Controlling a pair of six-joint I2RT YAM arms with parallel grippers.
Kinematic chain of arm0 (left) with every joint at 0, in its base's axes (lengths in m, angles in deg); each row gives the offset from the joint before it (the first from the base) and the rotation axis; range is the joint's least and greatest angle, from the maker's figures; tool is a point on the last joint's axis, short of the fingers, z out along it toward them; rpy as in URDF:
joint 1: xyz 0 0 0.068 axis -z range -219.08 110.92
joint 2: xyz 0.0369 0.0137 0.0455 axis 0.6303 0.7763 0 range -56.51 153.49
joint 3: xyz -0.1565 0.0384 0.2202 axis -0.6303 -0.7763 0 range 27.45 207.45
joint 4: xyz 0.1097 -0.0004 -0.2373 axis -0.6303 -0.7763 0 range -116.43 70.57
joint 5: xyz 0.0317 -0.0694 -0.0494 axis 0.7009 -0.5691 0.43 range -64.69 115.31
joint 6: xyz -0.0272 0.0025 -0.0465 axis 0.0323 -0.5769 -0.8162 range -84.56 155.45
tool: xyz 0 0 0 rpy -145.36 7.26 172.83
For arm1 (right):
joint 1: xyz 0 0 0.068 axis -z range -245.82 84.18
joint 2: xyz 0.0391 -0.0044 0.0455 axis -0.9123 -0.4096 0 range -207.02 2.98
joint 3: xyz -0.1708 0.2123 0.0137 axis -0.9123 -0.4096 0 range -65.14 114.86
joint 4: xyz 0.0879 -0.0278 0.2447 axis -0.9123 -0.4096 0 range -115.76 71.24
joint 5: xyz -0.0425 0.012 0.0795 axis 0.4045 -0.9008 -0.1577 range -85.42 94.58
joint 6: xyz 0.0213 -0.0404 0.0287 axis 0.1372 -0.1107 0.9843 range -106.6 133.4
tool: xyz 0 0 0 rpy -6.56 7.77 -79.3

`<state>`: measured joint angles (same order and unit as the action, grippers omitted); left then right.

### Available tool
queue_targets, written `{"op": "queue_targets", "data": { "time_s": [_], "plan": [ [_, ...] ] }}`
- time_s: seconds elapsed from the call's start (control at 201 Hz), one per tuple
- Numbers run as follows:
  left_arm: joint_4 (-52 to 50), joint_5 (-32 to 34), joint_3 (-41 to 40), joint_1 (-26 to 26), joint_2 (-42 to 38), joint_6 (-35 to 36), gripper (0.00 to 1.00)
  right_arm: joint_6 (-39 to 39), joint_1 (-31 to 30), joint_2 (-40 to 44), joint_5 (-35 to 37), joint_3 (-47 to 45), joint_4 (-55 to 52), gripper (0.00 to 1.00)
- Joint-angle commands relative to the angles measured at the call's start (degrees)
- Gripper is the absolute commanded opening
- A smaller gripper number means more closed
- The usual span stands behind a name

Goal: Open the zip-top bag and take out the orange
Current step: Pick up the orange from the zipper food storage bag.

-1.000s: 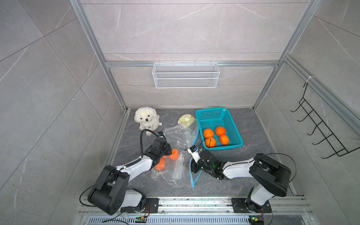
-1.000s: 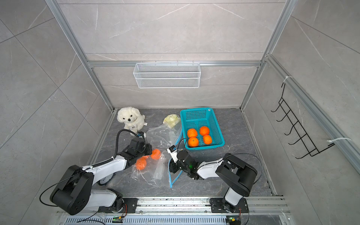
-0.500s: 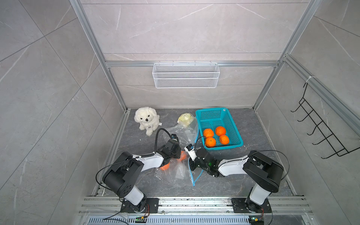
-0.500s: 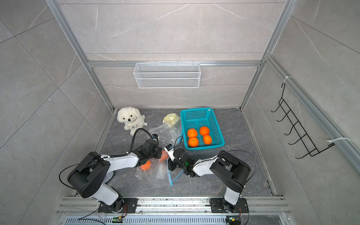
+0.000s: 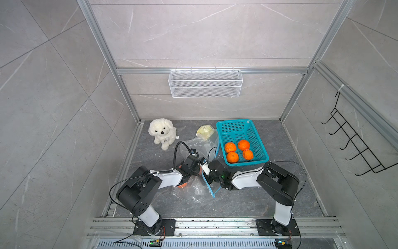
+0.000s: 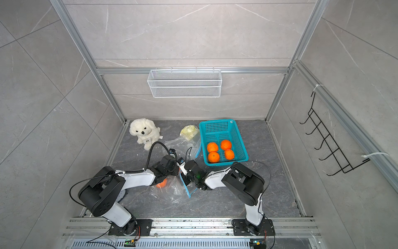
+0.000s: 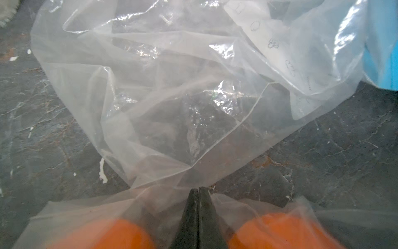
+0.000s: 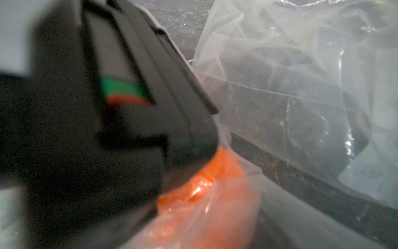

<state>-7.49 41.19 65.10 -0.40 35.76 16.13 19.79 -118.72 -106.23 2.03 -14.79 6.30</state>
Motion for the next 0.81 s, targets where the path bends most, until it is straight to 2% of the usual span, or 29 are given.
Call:
{"op": "queue_targets", "data": {
  "time_s": [0.0, 0.105, 0.299, 0.538, 0.801],
  "plan": [
    [-0.41, -4.91, -0.33, 3.05, 0.58, 0.74, 0.00, -1.10, -1.11, -1.65, -2.35, 2.87, -1.23, 0.67],
    [-2.15, -0.33, -0.91, 2.72, 0.49, -2.24, 0.00, 0.22, -1.10, 2.30, -2.17, -1.37, -0.64, 0.62],
    [-3.16, 4.92, -0.12, 1.70, 5.02, -5.28, 0.00, 1.67, -1.14, 10.60, -1.59, -11.02, 0.69, 0.64],
    [-2.32, 5.21, -0.73, 1.01, 6.15, -8.19, 0.00, 3.71, -1.26, 17.06, -2.33, -18.76, -0.20, 0.62],
    [-3.29, 4.40, -0.25, 0.52, 5.92, -10.08, 0.00, 5.30, -2.06, 28.30, -1.34, -24.82, -5.88, 0.58]
  ]
}}
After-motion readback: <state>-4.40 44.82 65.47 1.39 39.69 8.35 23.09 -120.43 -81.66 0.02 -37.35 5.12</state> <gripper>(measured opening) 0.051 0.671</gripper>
